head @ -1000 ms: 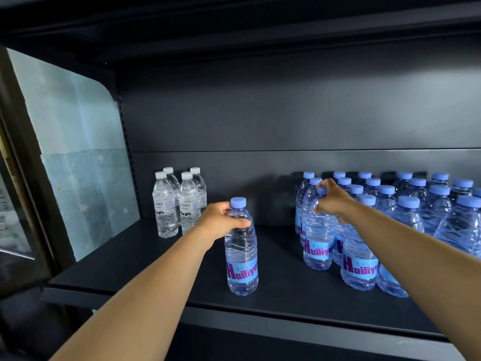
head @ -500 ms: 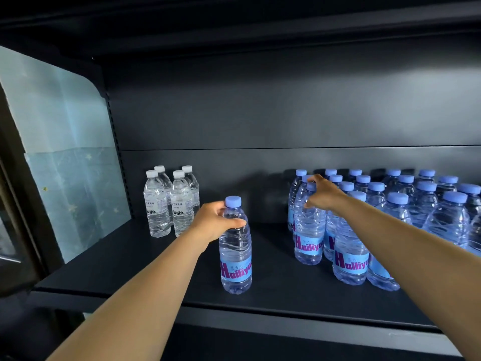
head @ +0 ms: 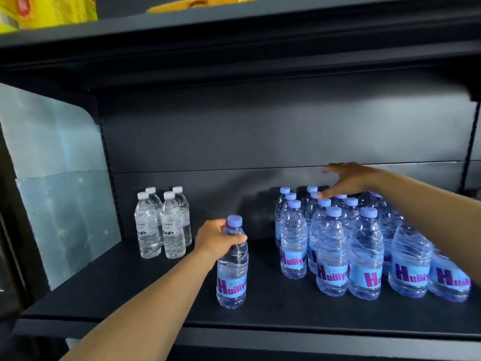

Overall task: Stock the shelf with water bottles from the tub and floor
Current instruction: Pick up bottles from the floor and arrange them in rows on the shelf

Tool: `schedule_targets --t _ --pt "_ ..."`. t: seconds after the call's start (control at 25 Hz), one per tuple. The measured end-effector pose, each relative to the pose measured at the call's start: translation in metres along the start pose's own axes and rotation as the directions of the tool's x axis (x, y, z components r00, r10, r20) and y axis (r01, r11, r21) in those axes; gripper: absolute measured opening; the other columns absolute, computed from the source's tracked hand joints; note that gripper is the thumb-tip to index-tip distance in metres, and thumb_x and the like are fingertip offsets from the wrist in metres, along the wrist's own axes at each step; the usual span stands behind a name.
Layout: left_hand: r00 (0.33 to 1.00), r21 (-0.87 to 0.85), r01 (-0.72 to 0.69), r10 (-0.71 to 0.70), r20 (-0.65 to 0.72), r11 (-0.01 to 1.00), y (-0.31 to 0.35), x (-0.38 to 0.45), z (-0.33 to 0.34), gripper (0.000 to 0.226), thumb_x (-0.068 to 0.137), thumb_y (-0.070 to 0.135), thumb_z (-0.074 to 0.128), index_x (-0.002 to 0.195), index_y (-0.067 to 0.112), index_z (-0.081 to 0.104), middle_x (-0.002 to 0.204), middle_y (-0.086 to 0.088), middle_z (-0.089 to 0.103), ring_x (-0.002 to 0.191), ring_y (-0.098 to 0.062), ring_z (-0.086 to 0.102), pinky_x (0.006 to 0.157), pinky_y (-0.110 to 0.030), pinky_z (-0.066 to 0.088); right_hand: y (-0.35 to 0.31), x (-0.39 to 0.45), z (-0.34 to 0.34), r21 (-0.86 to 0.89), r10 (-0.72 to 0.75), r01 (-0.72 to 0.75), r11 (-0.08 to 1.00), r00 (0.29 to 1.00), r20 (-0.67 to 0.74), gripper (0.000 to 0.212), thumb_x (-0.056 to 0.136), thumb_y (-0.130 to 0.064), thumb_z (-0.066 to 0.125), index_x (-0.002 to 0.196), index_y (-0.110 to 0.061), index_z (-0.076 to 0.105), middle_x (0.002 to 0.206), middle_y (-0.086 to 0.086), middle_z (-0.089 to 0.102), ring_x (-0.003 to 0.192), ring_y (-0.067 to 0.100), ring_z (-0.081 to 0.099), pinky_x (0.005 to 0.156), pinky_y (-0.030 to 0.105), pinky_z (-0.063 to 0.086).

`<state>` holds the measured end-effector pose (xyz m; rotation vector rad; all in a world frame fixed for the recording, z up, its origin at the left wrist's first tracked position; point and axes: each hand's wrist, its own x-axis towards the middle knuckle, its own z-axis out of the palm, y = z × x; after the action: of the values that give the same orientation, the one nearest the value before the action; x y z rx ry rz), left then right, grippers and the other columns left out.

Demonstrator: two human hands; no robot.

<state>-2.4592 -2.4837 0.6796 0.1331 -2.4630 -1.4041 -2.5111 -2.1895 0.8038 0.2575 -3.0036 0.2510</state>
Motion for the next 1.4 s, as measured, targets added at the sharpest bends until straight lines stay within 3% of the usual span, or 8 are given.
schedule_targets --t 0.16,0.24,0.4,0.6,0.76,0.96,1.24,1.4 --pt "1.0 -0.156 0.018 -0.014 0.025 0.988 0.02 -0.007 0.039 0.025 0.068 0.016 0.081 0.091 0.018 0.07 0.091 -0.002 0.073 0.086 -0.019 0.069 0.084 -0.037 0.056 0.023 -0.014 -0.014 -0.146 0.075 -0.053 0.988 0.986 0.149 0.1 0.068 -0.071 0.064 0.147 -0.027 0.022 0.153 0.0 0.03 0.137 0.023 0.033 0.109 0.035 0.032" --pt "0.998 -0.192 0.004 0.008 0.065 0.981 0.034 -0.007 0.061 0.028 0.07 0.014 0.08 0.096 0.017 0.069 0.094 -0.001 0.072 0.088 -0.018 0.068 0.085 -0.036 0.055 0.034 -0.018 -0.014 -0.168 0.085 -0.054 0.984 0.979 0.185 0.099 0.065 -0.075 0.062 0.144 -0.028 0.026 0.149 -0.001 0.035 0.133 0.023 0.037 0.108 0.038 0.034" --pt "0.993 -0.187 -0.028 0.049 0.107 0.982 0.053 0.0 0.099 0.034 0.072 0.016 0.078 0.104 0.015 0.067 0.099 -0.001 0.07 0.093 -0.019 0.066 0.089 -0.036 0.053 0.054 -0.028 -0.011 -0.226 0.06 -0.023 0.974 0.985 0.16 0.106 0.05 -0.083 0.059 0.139 -0.032 0.032 0.139 -0.002 0.045 0.124 0.023 0.044 0.104 0.039 0.039" --pt "0.987 -0.118 -0.029 0.047 0.152 0.993 0.069 0.014 0.126 0.033 0.07 0.018 0.08 0.101 0.015 0.068 0.1 -0.004 0.071 0.094 -0.022 0.067 0.09 -0.038 0.053 0.082 -0.041 -0.011 -0.26 0.043 -0.011 0.965 0.992 0.115 0.115 0.042 -0.089 0.055 0.139 -0.033 0.03 0.142 -0.004 0.04 0.13 0.022 0.032 0.107 0.04 0.034" --pt "0.988 -0.122 -0.019 0.038 0.151 0.992 0.069 0.021 0.129 0.035 0.072 0.016 0.079 0.105 0.011 0.067 0.102 -0.006 0.07 0.096 -0.023 0.066 0.09 -0.037 0.053 0.097 -0.053 -0.007 -0.25 0.076 -0.045 0.967 0.99 0.119 0.11 0.061 -0.077 0.063 0.148 -0.031 0.015 0.153 -0.003 0.026 0.141 0.024 0.016 0.114 0.041 0.024" --pt "0.998 -0.078 0.009 -0.004 0.059 0.997 0.073 0.017 0.136 0.035 0.069 0.022 0.082 0.1 0.014 0.068 0.099 -0.004 0.07 0.094 -0.024 0.066 0.089 -0.038 0.053 0.109 -0.06 0.002 -0.235 0.087 -0.053 0.971 0.987 0.137 0.116 0.056 -0.08 0.062 0.149 -0.033 0.013 0.156 -0.003 0.019 0.144 0.025 0.011 0.117 0.044 0.02" --pt "0.99 -0.1 -0.006 0.02 0.141 0.995 0.077 0.01 0.132 0.03 0.074 0.019 0.078 0.101 0.015 0.065 0.107 -0.005 0.068 0.098 -0.022 0.064 0.087 -0.033 0.051 0.114 -0.075 0.011 -0.262 0.089 -0.05 0.964 0.987 0.137 0.119 0.057 -0.079 0.062 0.15 -0.03 0.008 0.158 -0.001 0.013 0.146 0.025 0.009 0.117 0.045 0.019" --pt "0.979 0.107 -0.088 0.066 0.194 0.99 0.087 -0.005 0.117 0.059 0.077 0.026 0.076 0.127 0.015 0.048 0.129 -0.003 0.055 0.112 -0.023 0.057 0.089 -0.03 0.045 0.113 -0.098 0.019 -0.251 0.105 -0.072 0.965 0.987 0.12 0.117 0.062 -0.075 0.064 0.151 -0.03 0.003 0.159 -0.001 0.007 0.147 0.025 0.003 0.117 0.049 0.017"
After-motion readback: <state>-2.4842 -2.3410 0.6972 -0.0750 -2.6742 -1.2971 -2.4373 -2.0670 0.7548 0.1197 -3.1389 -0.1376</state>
